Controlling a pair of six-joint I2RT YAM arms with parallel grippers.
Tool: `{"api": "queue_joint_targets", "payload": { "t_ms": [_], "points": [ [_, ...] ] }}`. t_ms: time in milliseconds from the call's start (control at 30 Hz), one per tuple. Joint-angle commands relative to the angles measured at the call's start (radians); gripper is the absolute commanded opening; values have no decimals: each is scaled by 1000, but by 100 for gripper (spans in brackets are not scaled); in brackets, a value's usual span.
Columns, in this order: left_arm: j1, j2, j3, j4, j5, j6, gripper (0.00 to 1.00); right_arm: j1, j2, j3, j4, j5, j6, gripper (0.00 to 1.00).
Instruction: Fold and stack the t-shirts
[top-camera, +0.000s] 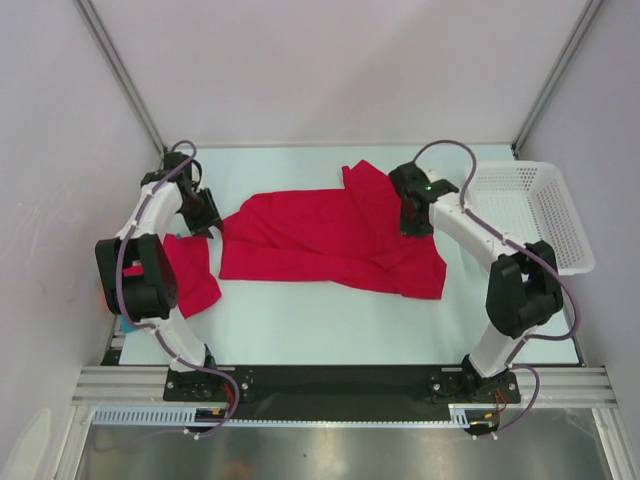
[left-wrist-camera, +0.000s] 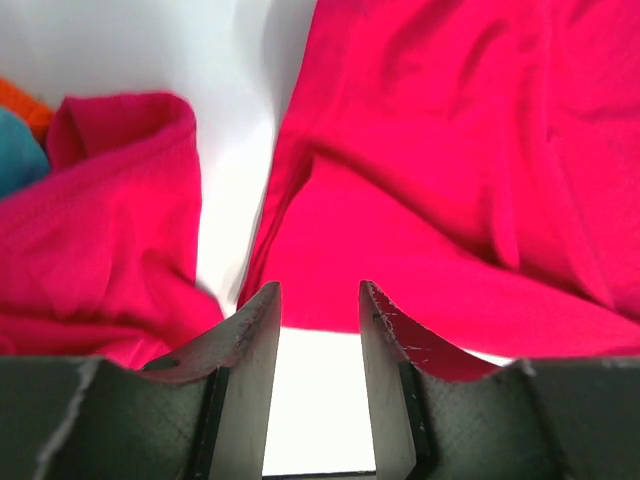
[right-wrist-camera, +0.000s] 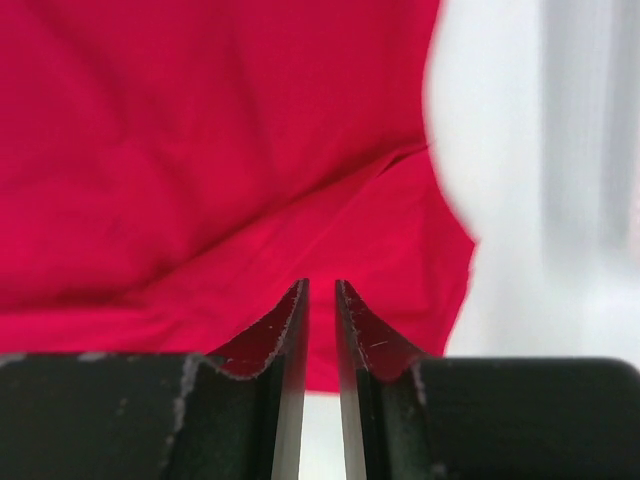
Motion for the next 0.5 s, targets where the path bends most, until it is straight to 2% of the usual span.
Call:
{"api": "queue_joint_targets", "payload": {
  "t_ms": [0,200,467],
  "points": [
    [-16,-92,-76,29,22,3,42,134,-20,-72,4,-30,78,21],
    [-33,-135,-167,56,36,7,43,272,77,-97,10,-33,132,20],
    [-35,-170,-204,72,51,10,43,291,145,-92,33,-30,137,20]
  ]
}}
